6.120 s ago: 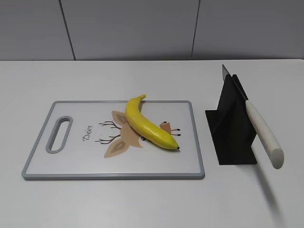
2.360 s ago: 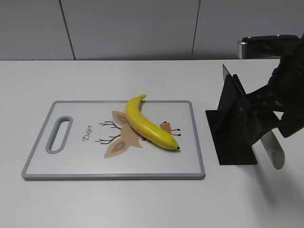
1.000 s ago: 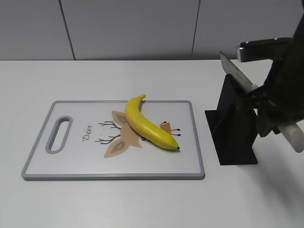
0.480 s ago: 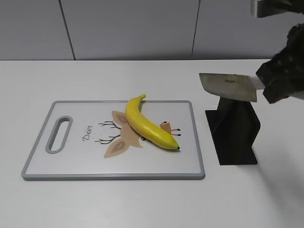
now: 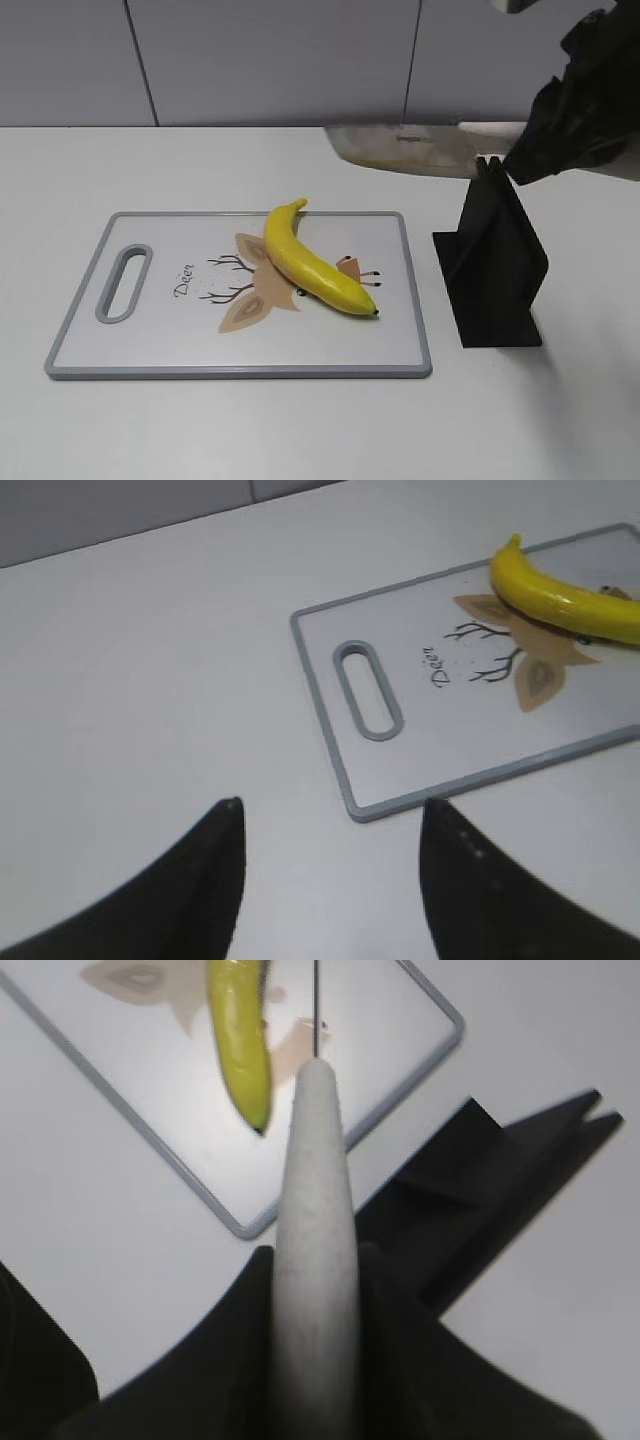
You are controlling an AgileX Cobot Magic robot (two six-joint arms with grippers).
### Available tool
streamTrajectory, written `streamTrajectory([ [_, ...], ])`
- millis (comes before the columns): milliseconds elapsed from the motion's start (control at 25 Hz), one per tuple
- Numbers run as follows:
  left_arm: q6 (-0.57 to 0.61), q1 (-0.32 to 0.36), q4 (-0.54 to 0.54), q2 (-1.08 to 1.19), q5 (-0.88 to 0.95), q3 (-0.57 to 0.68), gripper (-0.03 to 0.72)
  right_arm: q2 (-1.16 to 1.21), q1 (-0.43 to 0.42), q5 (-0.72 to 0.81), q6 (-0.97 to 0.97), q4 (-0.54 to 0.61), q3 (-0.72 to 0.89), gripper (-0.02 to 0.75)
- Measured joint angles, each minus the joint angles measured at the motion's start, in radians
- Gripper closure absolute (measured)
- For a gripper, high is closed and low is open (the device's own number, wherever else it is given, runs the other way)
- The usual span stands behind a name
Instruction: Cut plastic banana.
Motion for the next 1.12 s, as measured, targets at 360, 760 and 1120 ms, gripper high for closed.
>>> streamTrajectory([
  [360,0.253,-0.101,-0.106,0.304,-0.053,-0.126,0.144,0.061,-0.019,0.011,-0.359,0.21,-0.001,0.556],
  [760,0.515,-0.163,-0.198,0.715,-0.054,-0.379,0.144,0.201,-0.168,0.091,-0.805,0.465,-0.032,0.556],
  [1120,1.007,-0.163,-0.419,1.096,0.086,-0.648,0.144,0.356,-0.172,0.188,-0.936,0.485,-0.211,0.556],
])
